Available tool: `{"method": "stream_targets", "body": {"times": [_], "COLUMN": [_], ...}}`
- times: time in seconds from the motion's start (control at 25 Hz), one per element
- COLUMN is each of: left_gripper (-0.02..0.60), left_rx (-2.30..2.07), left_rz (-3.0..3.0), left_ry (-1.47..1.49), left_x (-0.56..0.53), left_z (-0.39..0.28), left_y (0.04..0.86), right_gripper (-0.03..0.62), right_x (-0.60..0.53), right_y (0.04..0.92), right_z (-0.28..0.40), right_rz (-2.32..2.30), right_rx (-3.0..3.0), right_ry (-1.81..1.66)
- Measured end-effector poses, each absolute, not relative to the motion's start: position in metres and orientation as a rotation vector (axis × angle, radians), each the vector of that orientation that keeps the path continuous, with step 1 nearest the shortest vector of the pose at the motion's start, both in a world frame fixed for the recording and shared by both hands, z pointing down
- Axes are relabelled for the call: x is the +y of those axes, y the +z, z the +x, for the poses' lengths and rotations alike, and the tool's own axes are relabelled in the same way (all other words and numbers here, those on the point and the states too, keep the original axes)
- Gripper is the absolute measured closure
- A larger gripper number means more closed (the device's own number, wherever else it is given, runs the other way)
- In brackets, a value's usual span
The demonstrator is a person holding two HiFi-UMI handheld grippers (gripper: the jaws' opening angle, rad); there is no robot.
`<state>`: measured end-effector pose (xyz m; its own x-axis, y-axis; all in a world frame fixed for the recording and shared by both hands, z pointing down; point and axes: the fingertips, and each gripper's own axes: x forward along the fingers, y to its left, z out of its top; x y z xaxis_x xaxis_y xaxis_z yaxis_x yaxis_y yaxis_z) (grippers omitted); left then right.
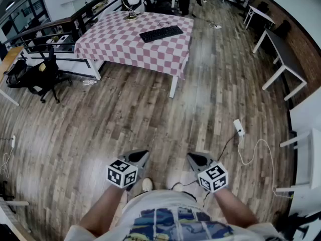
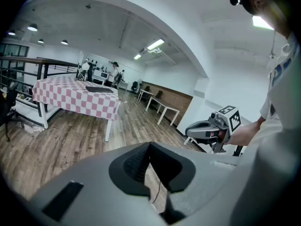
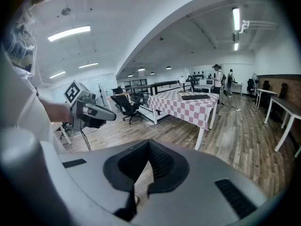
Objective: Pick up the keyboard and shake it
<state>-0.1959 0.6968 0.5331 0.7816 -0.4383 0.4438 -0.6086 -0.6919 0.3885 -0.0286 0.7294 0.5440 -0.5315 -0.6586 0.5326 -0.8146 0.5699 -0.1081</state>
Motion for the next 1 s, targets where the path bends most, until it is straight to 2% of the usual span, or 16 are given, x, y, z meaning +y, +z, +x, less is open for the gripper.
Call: {"method": "stream_targets", "body": {"times": [0.48, 0.72, 0.76, 0.8, 1.0], "left_gripper": [0.578, 0.577, 0.577, 0.577, 0.575], "left_rx": [-0.699, -0.727, -0.738, -0.747, -0.798], "left_rz": [2.465, 2.482, 2.479, 2.474, 2.435], "left_ry": [0.432, 0.416, 0.415, 0.412, 0.415], "left_x": [0.66, 0.616, 0.606, 0.595, 0.524], "left_z": [-0.256, -0.245, -0.242, -0.239, -0.209], "left_y": [0.548, 0.548, 0.55, 0.551, 0.559], "right_gripper": [0.597, 0.587, 0.532, 0.517, 0.528], "right_x": [0.698, 0.657, 0.647, 0.635, 0.556], "right_y": [0.554, 0.554, 0.556, 0.558, 0.568], "right_z": [-0.098, -0.067, -0.062, -0.058, -0.027], "right_rz": [1.237, 1.332, 1.33, 1.326, 1.269], "right_rx": [-2.34, -2.295, -2.296, -2.302, -2.338], "right_ry": [0.491, 0.543, 0.558, 0.566, 0.548]}}
